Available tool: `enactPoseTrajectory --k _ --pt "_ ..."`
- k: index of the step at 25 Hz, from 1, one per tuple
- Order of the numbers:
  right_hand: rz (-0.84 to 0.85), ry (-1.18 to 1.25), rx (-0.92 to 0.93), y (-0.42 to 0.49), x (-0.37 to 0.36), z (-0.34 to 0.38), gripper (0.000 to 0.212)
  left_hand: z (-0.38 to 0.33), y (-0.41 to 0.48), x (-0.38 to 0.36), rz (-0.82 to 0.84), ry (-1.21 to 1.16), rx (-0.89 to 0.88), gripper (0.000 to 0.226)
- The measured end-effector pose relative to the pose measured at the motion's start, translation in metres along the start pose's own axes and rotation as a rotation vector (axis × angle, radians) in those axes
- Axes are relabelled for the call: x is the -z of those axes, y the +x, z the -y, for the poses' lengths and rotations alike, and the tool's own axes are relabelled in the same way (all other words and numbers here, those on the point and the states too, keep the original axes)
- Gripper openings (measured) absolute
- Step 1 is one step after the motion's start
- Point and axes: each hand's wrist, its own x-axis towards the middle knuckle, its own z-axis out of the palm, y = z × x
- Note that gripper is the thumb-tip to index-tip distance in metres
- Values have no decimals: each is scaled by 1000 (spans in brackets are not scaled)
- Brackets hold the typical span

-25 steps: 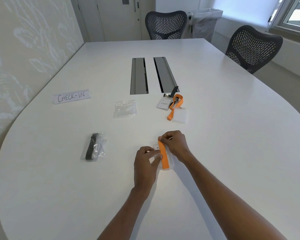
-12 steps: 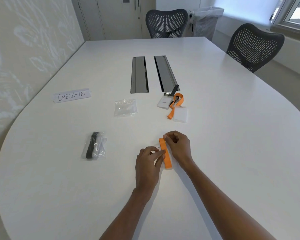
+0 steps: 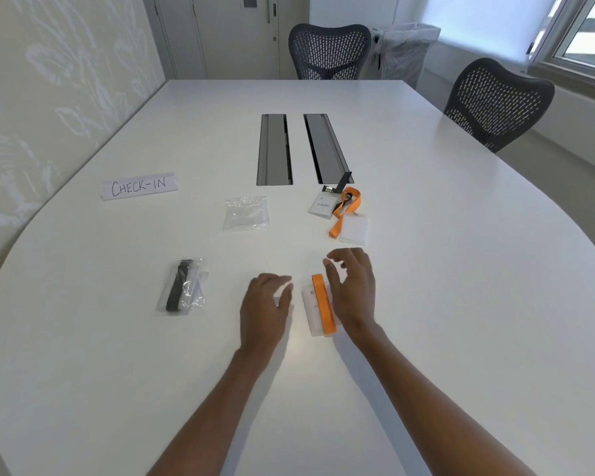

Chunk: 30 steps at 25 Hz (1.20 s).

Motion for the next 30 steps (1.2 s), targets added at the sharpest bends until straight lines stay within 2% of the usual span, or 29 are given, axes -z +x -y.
enactPoseTrajectory --k 3,5,7,9,11,14,18,21,27,30 --pt "91 -70 225 7 -22 30 4 32 38 8 35 194 39 29" --pt "173 -100 272 18 -42 46 5 48 51 6 80 330 47 36" --pt "259 -97 208 36 -62 54 7 55 52 1 114 414 35 41" --pt "314 -53 47 60 -81 54 11 56 50 -3 128 450 31 44" --pt "337 -10 -124 82 -100 48 14 56 49 -4 126 465 30 46" --pt "351 8 -268 110 -125 38 15 56 48 -5 98 484 21 44" --pt "382 -54 -309 144 -157 34 30 53 46 -8 72 519 13 43" --pt "396 -141 -349 162 -180 34 32 51 48 -8 62 551 7 41" --pt "398 -349 -417 181 -218 42 12 51 50 -9 34 570 -3 33" --pt "369 -319 -466 184 -226 39 14 51 50 -10 34 577 -4 32"
